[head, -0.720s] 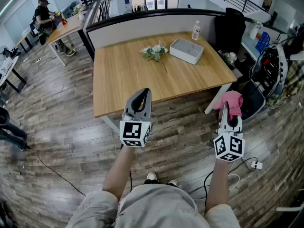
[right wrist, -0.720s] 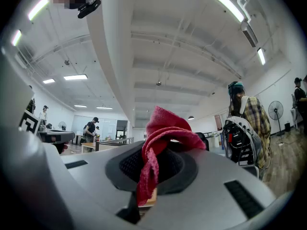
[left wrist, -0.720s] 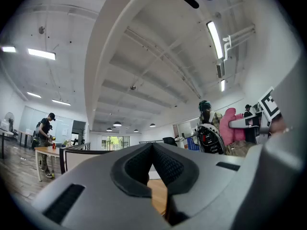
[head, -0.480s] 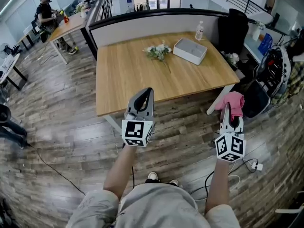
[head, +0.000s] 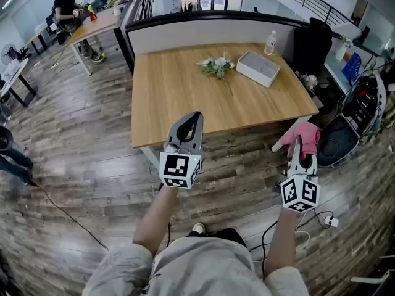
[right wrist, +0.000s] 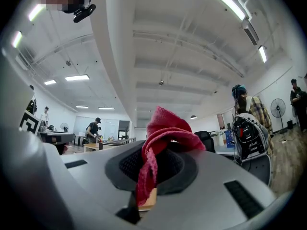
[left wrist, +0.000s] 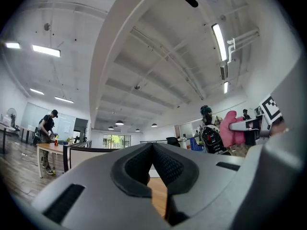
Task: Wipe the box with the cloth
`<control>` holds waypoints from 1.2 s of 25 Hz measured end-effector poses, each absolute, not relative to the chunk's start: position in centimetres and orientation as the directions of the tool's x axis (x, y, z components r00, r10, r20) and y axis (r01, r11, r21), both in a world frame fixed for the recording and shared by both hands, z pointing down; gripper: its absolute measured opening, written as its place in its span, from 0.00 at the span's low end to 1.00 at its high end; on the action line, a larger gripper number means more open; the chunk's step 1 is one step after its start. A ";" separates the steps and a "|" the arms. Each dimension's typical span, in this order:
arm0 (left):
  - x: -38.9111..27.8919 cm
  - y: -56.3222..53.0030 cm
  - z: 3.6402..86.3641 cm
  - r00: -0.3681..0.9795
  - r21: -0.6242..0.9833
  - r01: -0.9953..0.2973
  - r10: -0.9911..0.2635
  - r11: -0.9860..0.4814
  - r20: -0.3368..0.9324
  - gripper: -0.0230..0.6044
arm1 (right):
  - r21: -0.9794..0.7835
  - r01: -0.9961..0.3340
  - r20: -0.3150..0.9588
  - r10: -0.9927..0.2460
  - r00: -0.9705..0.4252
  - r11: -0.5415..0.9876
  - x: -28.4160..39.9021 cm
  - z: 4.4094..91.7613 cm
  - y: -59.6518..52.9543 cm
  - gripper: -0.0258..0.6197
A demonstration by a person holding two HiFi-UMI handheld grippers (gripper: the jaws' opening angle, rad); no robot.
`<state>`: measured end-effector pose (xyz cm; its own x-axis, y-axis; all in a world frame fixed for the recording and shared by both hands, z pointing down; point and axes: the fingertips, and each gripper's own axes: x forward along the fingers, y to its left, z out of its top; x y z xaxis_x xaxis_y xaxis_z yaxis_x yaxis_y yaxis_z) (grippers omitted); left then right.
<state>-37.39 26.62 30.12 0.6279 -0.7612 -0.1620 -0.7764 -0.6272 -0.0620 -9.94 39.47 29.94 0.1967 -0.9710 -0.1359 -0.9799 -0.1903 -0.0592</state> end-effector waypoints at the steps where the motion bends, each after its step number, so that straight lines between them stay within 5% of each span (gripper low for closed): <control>1: -37.8 26.4 30.2 0.627 -0.059 -0.777 -0.762 -0.627 -0.162 0.05 | -0.058 -0.980 -0.135 -0.971 0.196 -0.190 -10.3 30.0 39.3 0.12; 12: -34.2 23.8 31.8 0.659 -0.063 -0.751 -0.740 -0.657 -0.137 0.05 | -0.068 -0.977 -0.128 -0.969 0.211 -0.203 -7.5 31.4 37.5 0.12; 30: -16.2 16.0 32.9 0.677 -0.064 -0.736 -0.730 -0.674 -0.099 0.05 | -0.161 -0.966 -0.114 -0.969 0.221 -0.201 9.8 33.2 29.5 0.12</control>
<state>-16.16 16.03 32.95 0.6767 -0.7296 -0.0987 -0.7360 -0.6740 -0.0635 9.81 29.53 33.24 0.2205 -0.9687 -0.1137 -0.9663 -0.2011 -0.1605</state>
